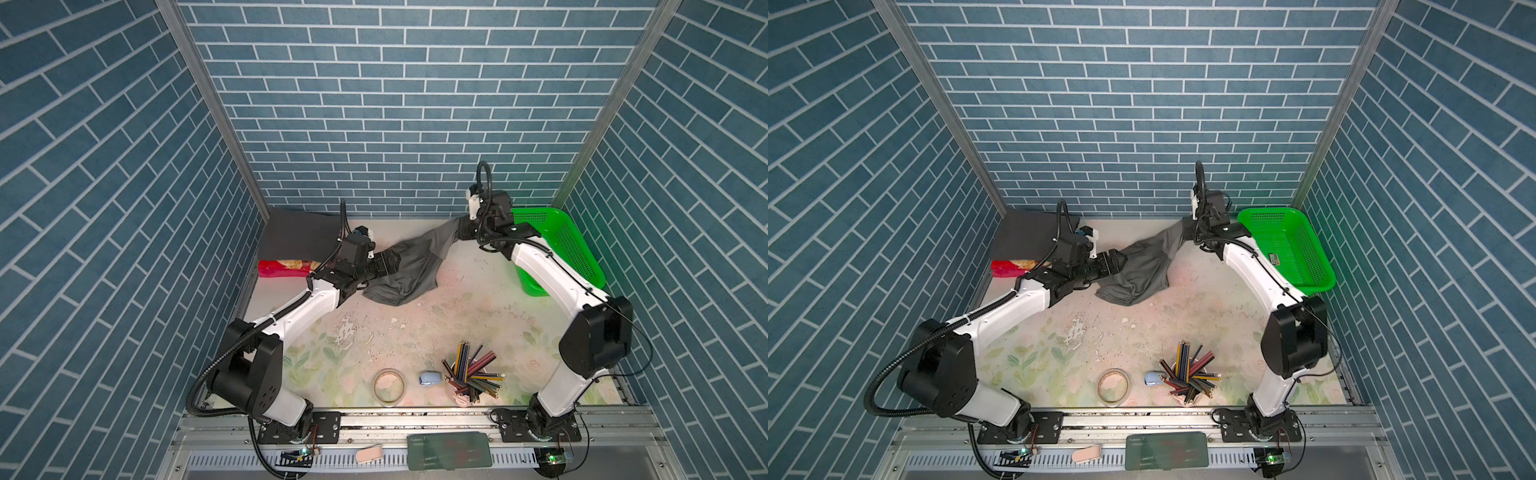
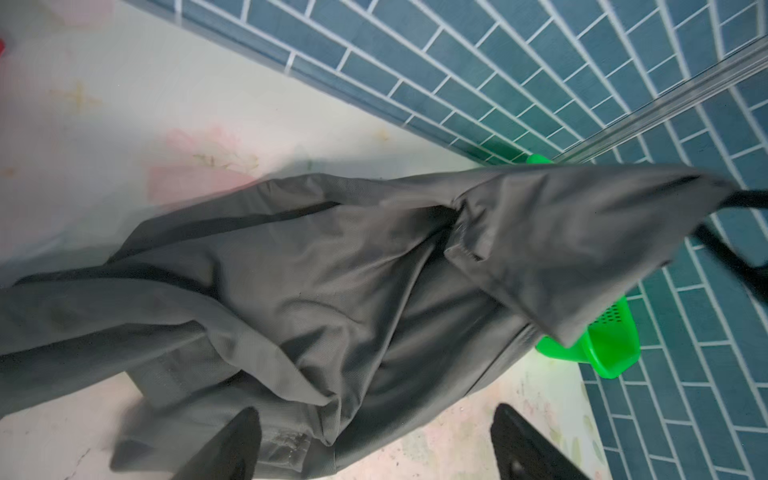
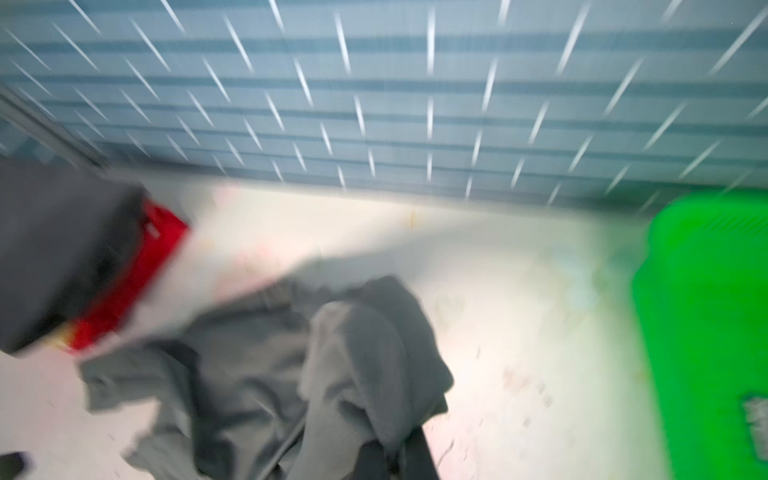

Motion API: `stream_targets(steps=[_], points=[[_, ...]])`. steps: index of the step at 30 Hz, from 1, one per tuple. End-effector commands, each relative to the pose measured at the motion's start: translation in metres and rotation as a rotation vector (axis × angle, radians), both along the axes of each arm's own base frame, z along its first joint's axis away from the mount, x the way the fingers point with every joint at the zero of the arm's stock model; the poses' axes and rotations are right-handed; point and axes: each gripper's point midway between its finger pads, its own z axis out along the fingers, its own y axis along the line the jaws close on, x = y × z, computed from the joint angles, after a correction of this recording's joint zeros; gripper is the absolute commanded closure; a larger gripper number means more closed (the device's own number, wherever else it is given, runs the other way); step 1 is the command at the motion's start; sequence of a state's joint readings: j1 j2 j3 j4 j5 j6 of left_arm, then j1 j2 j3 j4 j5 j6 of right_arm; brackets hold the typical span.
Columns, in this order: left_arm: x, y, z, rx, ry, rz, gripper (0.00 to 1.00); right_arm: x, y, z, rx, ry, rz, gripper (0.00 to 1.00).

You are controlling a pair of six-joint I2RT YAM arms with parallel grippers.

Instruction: Fold and stack the t-shirts

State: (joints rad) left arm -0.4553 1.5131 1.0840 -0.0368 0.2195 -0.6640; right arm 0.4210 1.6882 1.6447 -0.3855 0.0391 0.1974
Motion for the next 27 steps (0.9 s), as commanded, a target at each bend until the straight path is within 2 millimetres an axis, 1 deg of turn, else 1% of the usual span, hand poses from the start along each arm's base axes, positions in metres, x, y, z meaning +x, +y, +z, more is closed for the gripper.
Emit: stream_targets(steps=[1,4,6,7,8,9,10,12,15,17,18,20,22,23,24,25,27], points=[[0.009,-0.011,0.054,-0.051,-0.112,-0.035,0.11,-0.022,-0.02,0.111,0.003,-0.245,-0.02,1.0],[0.011,-0.014,0.096,-0.071,-0.2,-0.05,0.11,-0.046,-0.026,0.192,0.087,-0.441,0.001,1.0],[0.01,-0.012,0.122,-0.08,-0.256,-0.052,0.11,-0.064,-0.023,0.237,0.165,-0.554,0.048,1.0],[0.009,-0.011,0.132,-0.083,-0.279,-0.052,0.11,-0.071,-0.019,0.255,0.211,-0.595,0.081,1.0],[0.008,-0.008,0.14,-0.085,-0.3,-0.048,0.11,-0.075,-0.011,0.266,0.257,-0.615,0.126,1.0],[0.007,-0.006,0.144,-0.086,-0.31,-0.041,0.11,-0.075,-0.003,0.272,0.293,-0.611,0.165,1.0],[0.007,-0.002,0.147,-0.086,-0.32,-0.032,0.11,-0.071,0.009,0.271,0.328,-0.584,0.207,1.0],[0.005,0.006,0.145,-0.084,-0.32,-0.01,0.11,-0.053,0.035,0.249,0.361,-0.493,0.265,1.0],[0.004,0.021,0.13,-0.08,-0.289,0.024,0.11,-0.03,0.083,0.19,0.379,-0.326,0.334,1.0],[0.003,0.034,0.116,-0.076,-0.256,0.054,0.11,-0.02,0.12,0.137,0.369,-0.193,0.387,1.0],[0.003,0.04,0.109,-0.075,-0.241,0.067,0.11,-0.016,0.133,0.114,0.366,-0.137,0.398,1.0],[0.002,0.053,0.098,-0.074,-0.218,0.093,0.11,-0.007,0.155,0.06,0.365,0.001,0.406,1.0],[0.001,0.061,0.089,-0.067,-0.202,0.107,0.11,-0.004,0.168,0.024,0.382,0.101,0.423,1.0],[0.001,0.064,0.086,-0.062,-0.197,0.113,0.11,-0.003,0.172,0.01,0.388,0.135,0.423,1.0],[0.001,0.068,0.082,-0.056,-0.189,0.119,0.11,-0.002,0.174,-0.002,0.388,0.163,0.417,0.94],[0.0,0.07,0.078,-0.052,-0.179,0.123,0.11,0.001,0.172,-0.011,0.376,0.179,0.402,0.85],[0.0,0.074,0.07,-0.045,-0.161,0.133,0.11,0.002,0.167,-0.018,0.336,0.183,0.384,0.68]])
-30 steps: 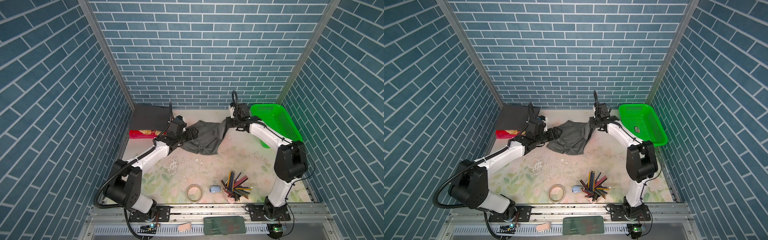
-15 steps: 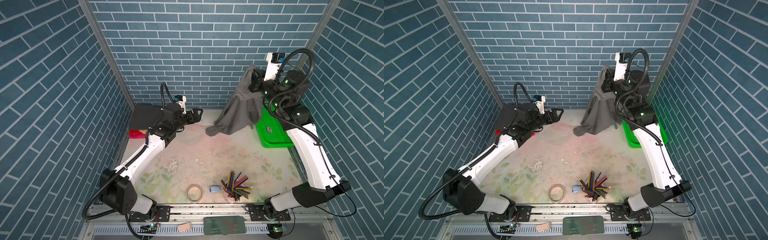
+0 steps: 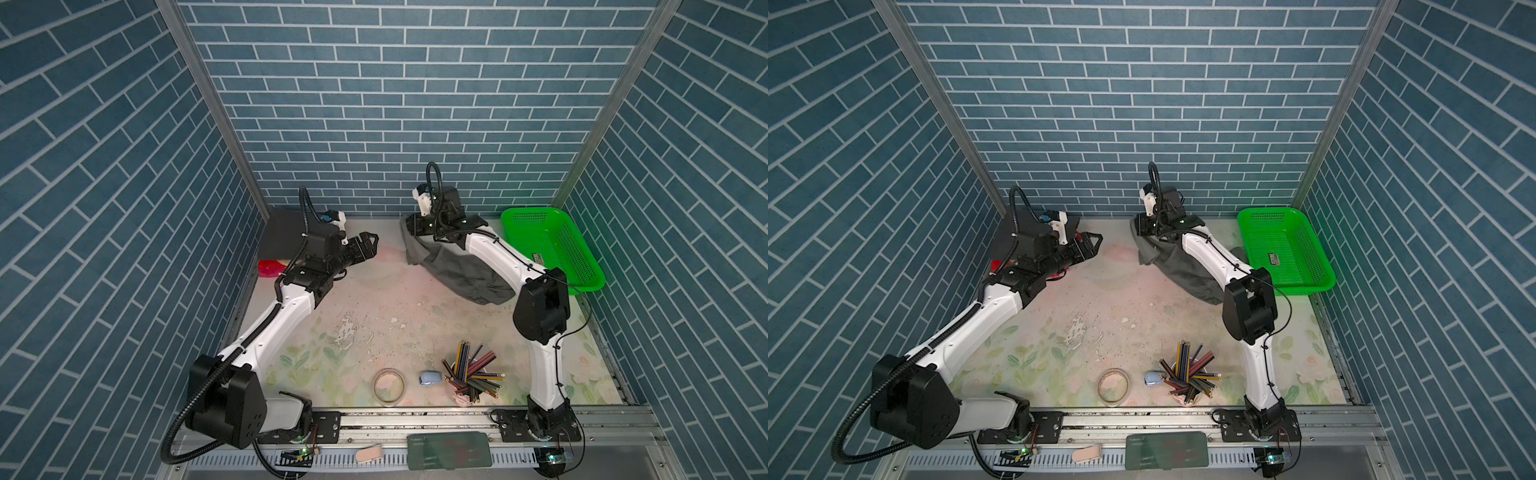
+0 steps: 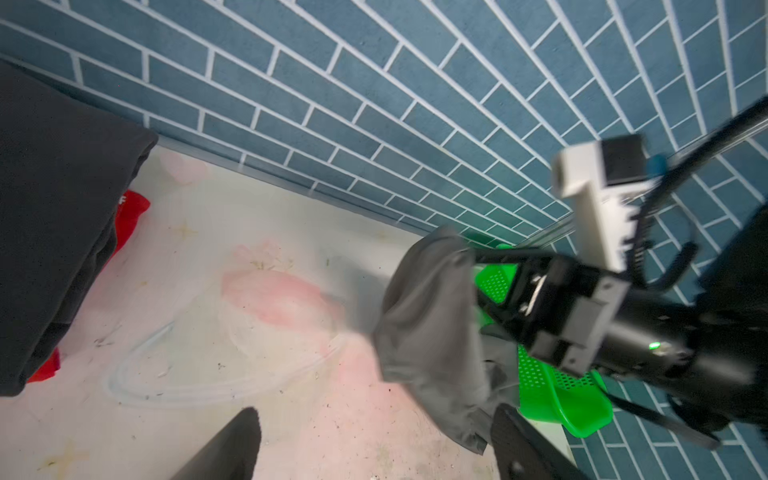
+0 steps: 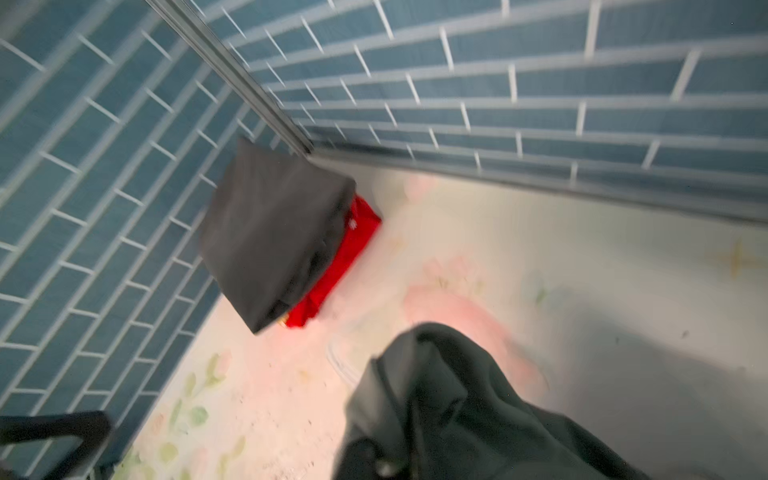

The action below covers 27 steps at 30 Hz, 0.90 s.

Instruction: Fold and stack the t-shirts

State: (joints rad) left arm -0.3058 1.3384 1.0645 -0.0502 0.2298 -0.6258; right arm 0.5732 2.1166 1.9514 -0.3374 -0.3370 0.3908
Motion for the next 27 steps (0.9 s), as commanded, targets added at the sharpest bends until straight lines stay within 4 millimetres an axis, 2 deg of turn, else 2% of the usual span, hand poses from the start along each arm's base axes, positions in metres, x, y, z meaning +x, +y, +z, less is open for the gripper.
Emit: stream_targets(steps=[1,2,5,7,9,13,16,18,20,22,27], points=[[-0.005,0.007,0.003,-0.012,-0.005,0.012,0.11,-0.004,-0.012,0.057,0.054,-0.071,-0.012,0.59],[-0.004,0.008,-0.002,-0.009,0.006,0.013,0.11,-0.004,-0.017,0.056,0.036,-0.074,-0.018,0.52],[-0.003,0.005,-0.016,-0.003,0.044,-0.003,0.11,-0.006,-0.052,0.049,-0.022,-0.077,-0.078,0.29],[-0.002,0.001,-0.027,-0.009,0.07,-0.014,0.11,-0.01,-0.081,0.034,-0.058,-0.058,-0.122,0.2],[-0.001,-0.002,-0.037,-0.021,0.095,-0.022,0.11,-0.017,-0.101,0.012,-0.115,-0.035,-0.138,0.15],[0.0,-0.015,-0.057,-0.045,0.143,-0.051,0.11,-0.042,-0.134,-0.051,-0.317,0.029,-0.15,0.12],[-0.001,-0.032,-0.072,-0.032,0.177,-0.088,0.11,-0.054,-0.156,-0.088,-0.417,0.087,-0.191,0.13],[-0.001,-0.044,-0.083,-0.021,0.203,-0.112,0.11,-0.059,-0.16,-0.107,-0.448,0.116,-0.19,0.14],[0.001,-0.054,-0.095,-0.008,0.235,-0.138,0.11,-0.06,-0.164,-0.123,-0.486,0.151,-0.191,0.16],[0.003,-0.064,-0.108,0.022,0.273,-0.164,0.11,-0.059,-0.176,-0.138,-0.553,0.177,-0.233,0.18],[0.001,-0.083,-0.121,0.101,0.305,-0.21,0.11,-0.067,-0.206,-0.149,-0.589,0.219,-0.318,0.18]])
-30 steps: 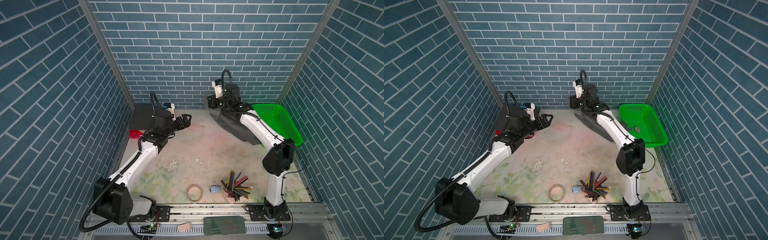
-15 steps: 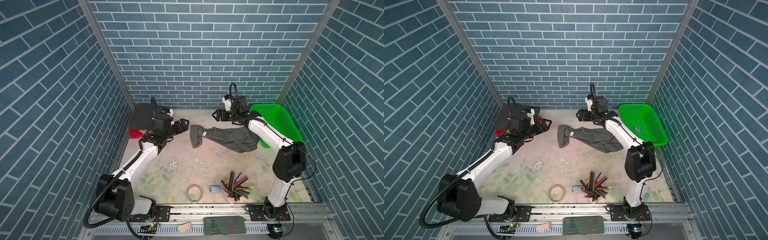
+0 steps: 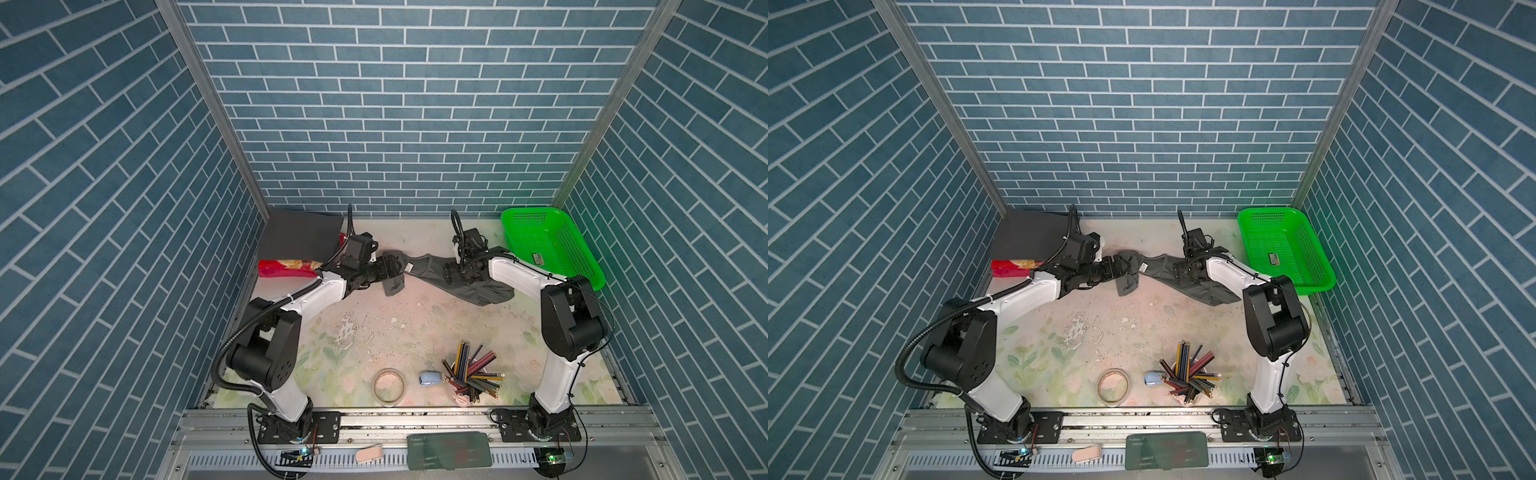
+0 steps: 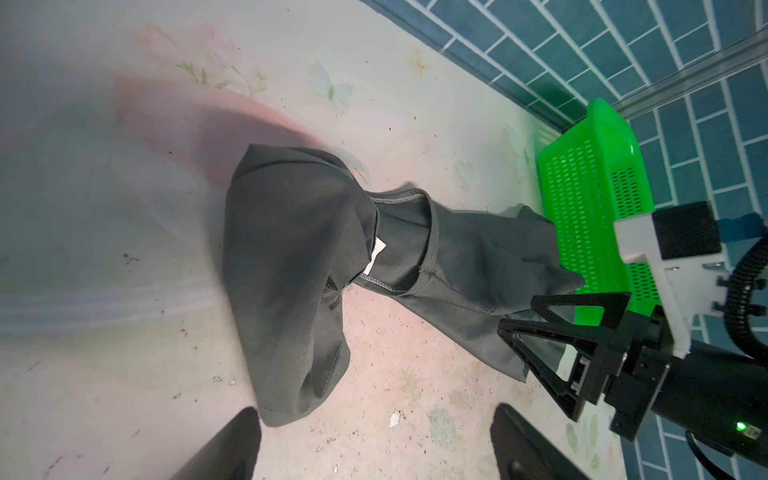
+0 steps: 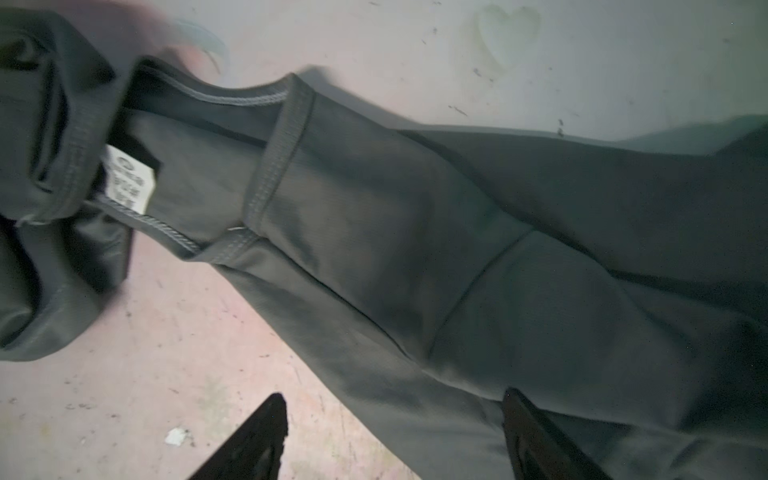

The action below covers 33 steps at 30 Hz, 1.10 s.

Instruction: Fold and stack the t-shirts

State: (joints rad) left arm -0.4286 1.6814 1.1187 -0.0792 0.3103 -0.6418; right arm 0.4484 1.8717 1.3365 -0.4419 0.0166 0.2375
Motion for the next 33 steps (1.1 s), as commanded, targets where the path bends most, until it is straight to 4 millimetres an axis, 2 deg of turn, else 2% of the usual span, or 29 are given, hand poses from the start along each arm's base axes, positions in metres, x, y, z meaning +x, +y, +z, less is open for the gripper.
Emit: stream_targets(steps=[1,5,8,12,15,20,21,23,26,28,29,30,33], points=[[-0.002,-0.011,0.006,0.039,-0.017,-0.041,0.11,-0.007,-0.033,0.0,-0.053,0.001,-0.087,0.17],[-0.001,-0.02,0.002,0.046,-0.008,-0.057,0.11,-0.02,-0.064,0.001,-0.091,-0.005,-0.169,0.16],[0.001,-0.029,0.002,0.043,-0.011,-0.067,0.11,-0.028,-0.081,0.0,-0.092,-0.007,-0.206,0.14],[0.001,-0.041,0.002,0.04,-0.008,-0.087,0.11,-0.032,-0.09,-0.006,-0.06,0.006,-0.245,0.15],[-0.002,-0.049,0.003,0.044,-0.01,-0.102,0.11,-0.029,-0.085,-0.01,0.0,0.003,-0.244,0.17],[-0.006,-0.052,0.0,0.041,0.006,-0.104,0.11,-0.012,-0.067,-0.02,0.091,0.015,-0.235,0.3],[-0.007,-0.051,0.0,0.041,0.009,-0.102,0.11,-0.01,-0.065,-0.021,0.098,0.016,-0.235,0.35],[-0.009,-0.049,0.002,0.042,0.005,-0.099,0.11,-0.005,-0.062,-0.018,0.097,0.001,-0.235,0.54],[-0.011,-0.046,0.005,0.051,-0.004,-0.095,0.11,0.001,-0.056,0.003,0.087,-0.049,-0.223,0.81],[-0.01,-0.045,0.01,0.055,-0.017,-0.099,0.11,0.006,-0.046,0.029,0.074,-0.104,-0.187,0.96],[-0.009,-0.045,0.013,0.056,-0.024,-0.1,0.11,0.009,-0.039,0.046,0.057,-0.139,-0.164,1.0],[-0.008,-0.046,0.017,0.053,-0.034,-0.105,0.11,0.012,-0.032,0.061,0.043,-0.171,-0.142,1.0],[-0.003,-0.048,0.041,0.02,-0.09,-0.108,0.11,0.019,-0.006,0.125,0.06,-0.284,-0.068,1.0]])
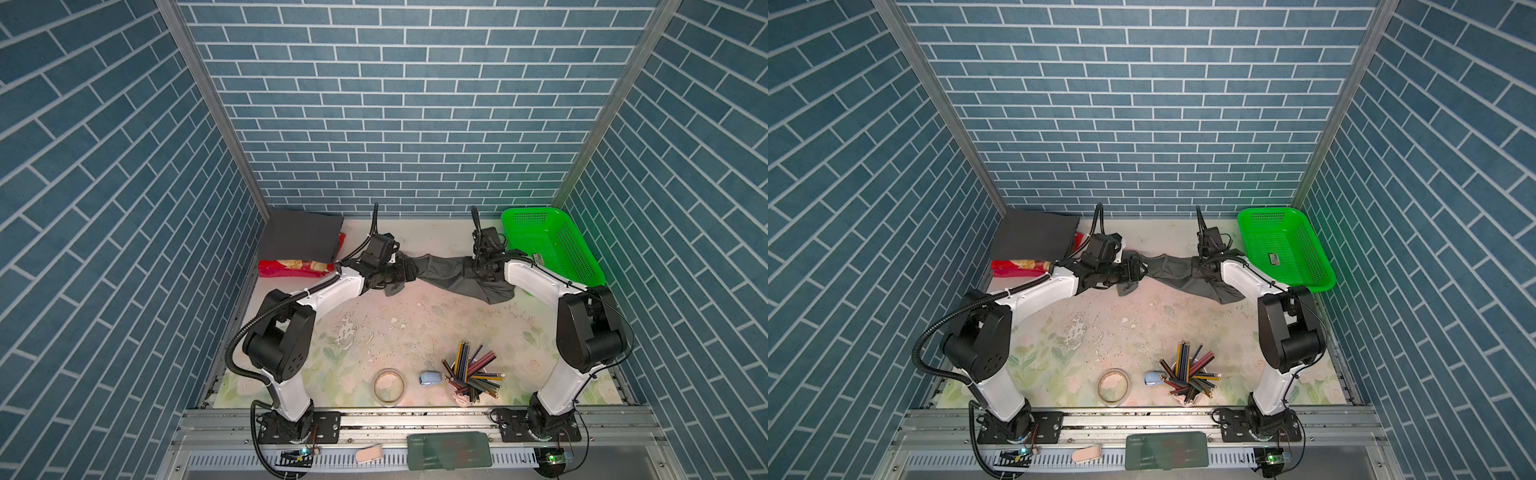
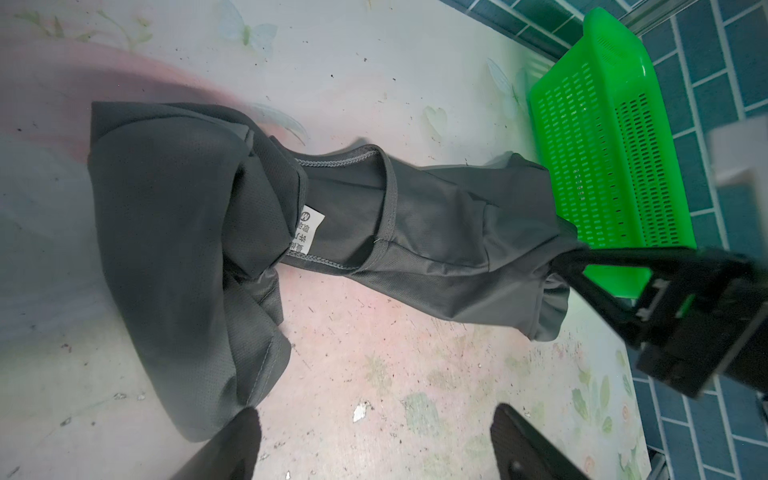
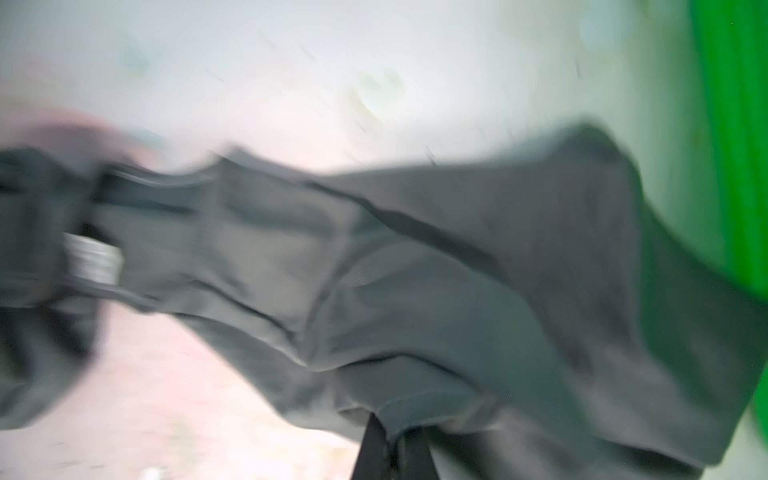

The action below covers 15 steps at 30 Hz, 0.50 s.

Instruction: Fold and stack the t-shirts

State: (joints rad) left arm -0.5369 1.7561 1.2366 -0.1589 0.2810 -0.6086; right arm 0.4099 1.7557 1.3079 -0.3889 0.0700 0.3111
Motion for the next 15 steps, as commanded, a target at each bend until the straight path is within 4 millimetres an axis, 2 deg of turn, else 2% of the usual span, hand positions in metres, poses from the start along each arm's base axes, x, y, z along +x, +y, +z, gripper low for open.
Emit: stream_targets(steps=[1,4,6,7,9,11,13,15], points=[[0.008,-0.002,0.052,-0.068,-0.117,-0.007,0.11,0.006,0.025,0.101,0.015,-0.198,0.087,1.0],[0.006,-0.002,0.083,-0.14,-0.196,-0.02,0.11,0.008,0.042,0.163,0.095,-0.332,0.158,1.0],[0.005,0.002,0.098,-0.149,-0.24,-0.015,0.11,0.006,0.05,0.198,0.142,-0.403,0.198,1.0],[0.004,0.007,0.104,-0.148,-0.258,-0.008,0.11,0.004,0.055,0.212,0.167,-0.432,0.228,1.0],[0.005,0.021,0.112,-0.148,-0.279,0.026,0.11,-0.001,0.068,0.229,0.211,-0.466,0.276,1.0],[0.009,0.041,0.112,-0.158,-0.274,0.076,0.11,-0.005,0.082,0.226,0.243,-0.452,0.323,1.0],[0.013,0.063,0.106,-0.17,-0.252,0.122,0.11,-0.008,0.095,0.207,0.252,-0.405,0.359,1.0],[0.014,0.08,0.097,-0.173,-0.22,0.157,0.11,-0.015,0.106,0.179,0.255,-0.335,0.387,1.0]])
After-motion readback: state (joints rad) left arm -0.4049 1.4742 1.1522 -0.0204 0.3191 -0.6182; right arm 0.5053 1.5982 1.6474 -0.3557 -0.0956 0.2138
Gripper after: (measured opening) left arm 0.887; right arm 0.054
